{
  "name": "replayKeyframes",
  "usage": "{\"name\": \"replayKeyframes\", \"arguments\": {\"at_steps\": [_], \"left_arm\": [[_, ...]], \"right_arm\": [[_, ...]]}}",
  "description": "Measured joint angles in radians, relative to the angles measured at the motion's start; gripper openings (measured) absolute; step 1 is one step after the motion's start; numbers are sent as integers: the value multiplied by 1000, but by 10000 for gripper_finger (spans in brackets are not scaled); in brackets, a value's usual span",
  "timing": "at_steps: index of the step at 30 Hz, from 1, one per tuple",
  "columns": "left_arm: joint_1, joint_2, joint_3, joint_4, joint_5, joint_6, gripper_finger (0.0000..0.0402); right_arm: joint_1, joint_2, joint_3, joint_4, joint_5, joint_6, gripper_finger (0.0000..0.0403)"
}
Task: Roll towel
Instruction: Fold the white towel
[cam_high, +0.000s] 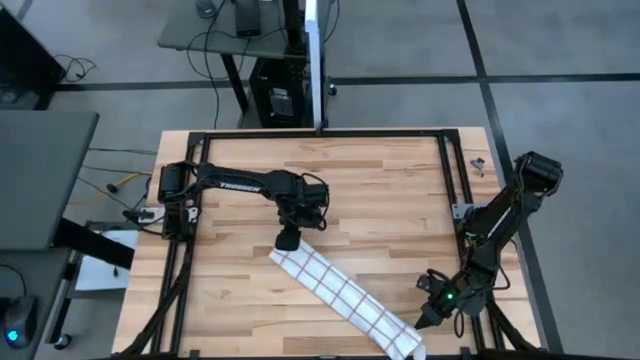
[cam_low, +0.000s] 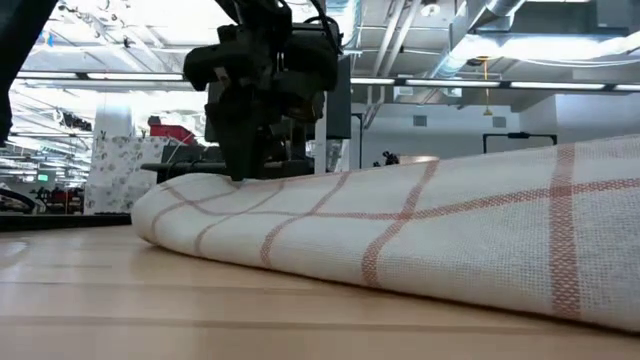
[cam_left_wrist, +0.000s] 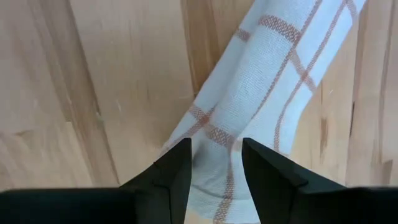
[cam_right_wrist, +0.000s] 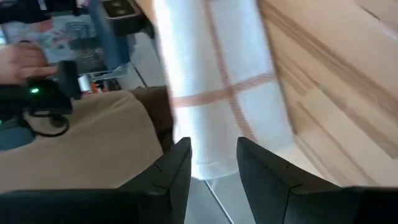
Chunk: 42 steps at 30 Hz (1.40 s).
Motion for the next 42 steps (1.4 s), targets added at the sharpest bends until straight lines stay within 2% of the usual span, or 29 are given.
{"name": "replayKeyframes", "arguments": {"at_steps": [3, 6, 9, 11, 14, 18, 21, 23, 26, 31, 36, 42], "left_arm": [[3, -4, 33, -33, -6, 3, 122], [-2, -44, 82, -87, 7, -2, 119], [-30, -110, 80, -101, 124, -10, 117], [-58, -144, 39, -56, 168, -31, 116], [-91, -165, -63, 63, 171, -64, 116], [-104, -148, -200, 278, 167, -112, 116], [-98, -145, -281, 379, 159, -148, 116], [-87, -147, -316, 440, 151, -182, 116], [-73, -147, -358, 440, 144, -239, 116], [-73, -148, -453, 459, 111, -352, 116], [-68, -155, -517, 486, 118, -441, 115], [-33, -172, -530, 483, 85, -494, 115]], "right_arm": [[-11, -26, 0, 27, 60, -64, 123], [-47, -40, 1, 161, 123, -161, 123], [-121, -13, 57, 231, 132, -291, 123], [-172, 31, 108, 223, 82, -376, 123], [-223, 144, 164, 219, -32, -430, 123], [-212, 283, 185, 249, -154, -371, 123], [-172, 345, 180, 278, -163, -300, 123], [-145, 373, 180, 264, -172, -250, 123], [-125, 408, 180, 194, -196, -199, 123], [-167, 403, 184, 43, -269, -184, 123], [-281, 366, 184, -87, -340, -279, 123], [-455, 296, 183, -286, -453, -485, 123]]}}
